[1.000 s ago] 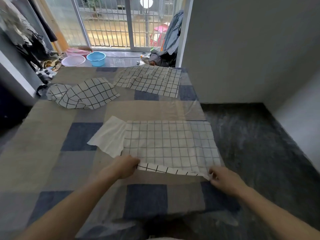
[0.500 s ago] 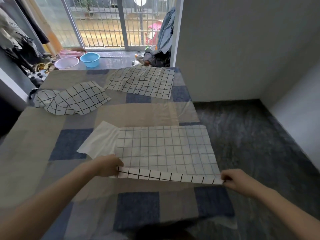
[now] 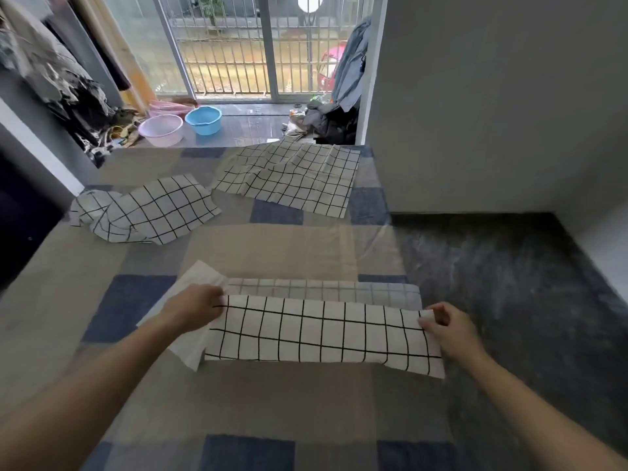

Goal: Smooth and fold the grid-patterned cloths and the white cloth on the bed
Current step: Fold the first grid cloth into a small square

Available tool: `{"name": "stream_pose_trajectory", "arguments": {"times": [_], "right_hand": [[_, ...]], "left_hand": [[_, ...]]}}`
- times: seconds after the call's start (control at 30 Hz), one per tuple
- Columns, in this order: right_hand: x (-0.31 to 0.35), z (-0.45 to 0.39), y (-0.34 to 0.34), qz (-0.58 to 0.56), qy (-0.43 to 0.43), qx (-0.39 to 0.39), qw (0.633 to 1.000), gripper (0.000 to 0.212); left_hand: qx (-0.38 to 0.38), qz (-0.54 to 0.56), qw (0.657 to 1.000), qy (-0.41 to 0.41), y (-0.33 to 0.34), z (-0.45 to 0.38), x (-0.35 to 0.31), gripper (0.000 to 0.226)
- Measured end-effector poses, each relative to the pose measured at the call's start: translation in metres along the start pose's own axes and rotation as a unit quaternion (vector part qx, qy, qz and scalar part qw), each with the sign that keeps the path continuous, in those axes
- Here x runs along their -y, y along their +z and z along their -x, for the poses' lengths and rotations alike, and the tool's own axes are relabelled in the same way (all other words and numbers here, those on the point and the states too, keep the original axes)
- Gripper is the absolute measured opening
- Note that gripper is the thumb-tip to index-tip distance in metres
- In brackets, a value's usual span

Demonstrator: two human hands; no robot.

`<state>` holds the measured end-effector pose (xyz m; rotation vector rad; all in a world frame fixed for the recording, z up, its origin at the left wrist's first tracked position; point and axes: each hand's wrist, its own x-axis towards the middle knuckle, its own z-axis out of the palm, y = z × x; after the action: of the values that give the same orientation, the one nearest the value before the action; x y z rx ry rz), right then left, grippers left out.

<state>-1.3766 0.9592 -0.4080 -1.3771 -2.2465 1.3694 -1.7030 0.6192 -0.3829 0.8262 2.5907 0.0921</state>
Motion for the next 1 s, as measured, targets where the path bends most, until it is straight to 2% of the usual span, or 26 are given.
{"name": "stream_pose_trajectory", "arguments": {"times": [0.07, 0.17, 0.23, 0.3, 0.37, 0.43, 0.53, 0.63, 0.77, 0.87, 1.0], "right_hand": [[0.005, -0.023, 0.012, 0.018, -0.004, -0.014, 1.000, 0.014], [0.010, -0.048, 0.028, 0.055, -0.013, -0.042, 0.997, 0.010], [0.008, -0.062, 0.036, 0.049, -0.009, -0.059, 0.997, 0.007], [0.003, -0.073, 0.045, 0.035, 0.001, -0.079, 0.996, 0.009], [0.000, -0.080, 0.053, 0.044, 0.008, -0.096, 0.994, 0.016], [0.004, -0.080, 0.061, 0.090, -0.004, -0.131, 0.987, 0.030], [0.015, -0.065, 0.076, 0.141, -0.121, -0.149, 0.971, 0.040], [0.013, -0.051, 0.099, 0.255, -0.240, -0.088, 0.933, 0.045], [-0.005, -0.047, 0.119, 0.346, -0.203, 0.009, 0.916, 0.060], [-0.017, -0.044, 0.125, 0.376, -0.196, 0.033, 0.905, 0.064], [-0.021, -0.043, 0.124, 0.395, -0.207, 0.038, 0.894, 0.068]], "left_hand": [[-0.030, 0.023, 0.999, -0.038, 0.011, -0.012, -0.001, 0.007], [-0.127, 0.072, 0.986, -0.081, 0.029, -0.022, -0.013, 0.031], [-0.232, 0.095, 0.967, -0.053, 0.047, -0.016, -0.035, 0.036], [-0.293, 0.118, 0.948, 0.029, 0.071, -0.001, -0.068, 0.032], [-0.278, 0.127, 0.944, 0.128, 0.098, 0.010, -0.095, 0.029], [-0.232, 0.114, 0.950, 0.176, 0.125, 0.008, -0.109, 0.032], [-0.200, 0.104, 0.961, 0.163, 0.145, -0.003, -0.119, 0.033], [-0.196, 0.086, 0.963, 0.164, 0.141, -0.011, -0.128, 0.027], [-0.169, 0.060, 0.970, 0.163, 0.132, -0.020, -0.126, 0.036], [-0.119, 0.019, 0.981, 0.150, 0.134, -0.028, -0.114, 0.053], [-0.071, -0.014, 0.988, 0.136, 0.145, -0.028, -0.102, 0.057]]}}
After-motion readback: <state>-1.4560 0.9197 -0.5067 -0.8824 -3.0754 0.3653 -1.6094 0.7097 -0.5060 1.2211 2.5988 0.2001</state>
